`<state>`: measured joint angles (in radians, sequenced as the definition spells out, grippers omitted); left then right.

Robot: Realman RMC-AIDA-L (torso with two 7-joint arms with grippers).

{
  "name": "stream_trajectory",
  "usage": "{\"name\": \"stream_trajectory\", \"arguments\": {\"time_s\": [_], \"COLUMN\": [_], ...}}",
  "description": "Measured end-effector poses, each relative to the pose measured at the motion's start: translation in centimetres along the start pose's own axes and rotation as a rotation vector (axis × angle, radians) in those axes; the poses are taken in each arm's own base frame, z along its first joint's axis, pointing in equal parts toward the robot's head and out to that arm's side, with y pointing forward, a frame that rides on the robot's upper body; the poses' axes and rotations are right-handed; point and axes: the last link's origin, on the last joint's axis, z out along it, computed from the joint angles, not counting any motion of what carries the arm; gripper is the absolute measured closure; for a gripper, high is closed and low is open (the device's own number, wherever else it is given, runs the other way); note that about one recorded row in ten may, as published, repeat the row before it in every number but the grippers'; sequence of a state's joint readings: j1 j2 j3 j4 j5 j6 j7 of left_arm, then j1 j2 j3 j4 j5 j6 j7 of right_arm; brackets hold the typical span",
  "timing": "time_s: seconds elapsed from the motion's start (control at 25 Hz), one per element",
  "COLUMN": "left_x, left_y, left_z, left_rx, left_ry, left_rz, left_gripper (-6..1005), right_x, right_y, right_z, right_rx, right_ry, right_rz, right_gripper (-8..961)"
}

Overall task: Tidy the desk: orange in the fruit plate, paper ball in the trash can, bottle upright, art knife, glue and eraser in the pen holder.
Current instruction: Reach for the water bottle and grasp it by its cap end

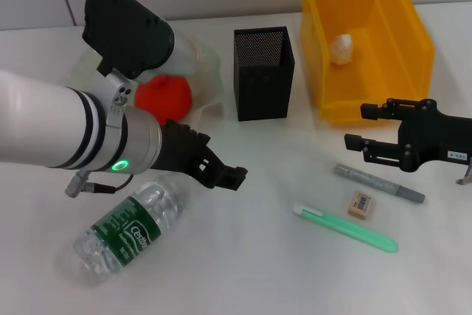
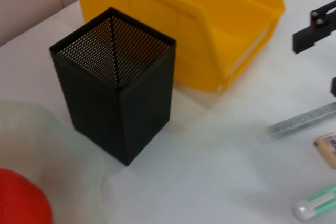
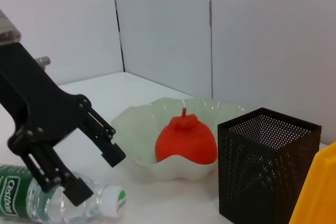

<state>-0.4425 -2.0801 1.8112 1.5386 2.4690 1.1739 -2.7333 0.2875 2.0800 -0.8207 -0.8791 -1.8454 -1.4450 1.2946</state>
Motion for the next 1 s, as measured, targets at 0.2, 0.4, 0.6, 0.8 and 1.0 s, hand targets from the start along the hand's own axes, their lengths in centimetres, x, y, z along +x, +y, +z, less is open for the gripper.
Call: {"name": "stream_trajectory", "arguments": {"time_s": [0.2,0.4,0.6,0.8,1.0], "left_x": [-0.5,-1.0,-1.3,-1.9,-1.9], "left_y": [-0.6,-1.3,-1.7,-1.9,-1.9], "left_z": [0.8,1.0,1.2,1.5,1.5], "left_rx": [0.011,0.040,0.063,0.063,0.063], "left_ry": [-0.026,-0.045,-0.056,-0.075,-0.077], "left_rz": [-0.012,-0.010,-0.006,-0.017,-0.018], "left_gripper": [200,200,200,200,200], "right_x": [0.4,0.5,0.6,0.7,0.8], "right_y": [0.3,0.3,0.4,0.4,0.4], "right_z": [0.1,0.1,0.2,0.0,0.0], "right_rx": [-0.011,-0.013,-0.013,-0.008,-0.007], "right_ry": [0.006,0.008,0.011,0.011,0.012], "right_rz": [0.013,0.020,0.021,0.024,0.028], "right_gripper": [324,325,326,328,329]}}
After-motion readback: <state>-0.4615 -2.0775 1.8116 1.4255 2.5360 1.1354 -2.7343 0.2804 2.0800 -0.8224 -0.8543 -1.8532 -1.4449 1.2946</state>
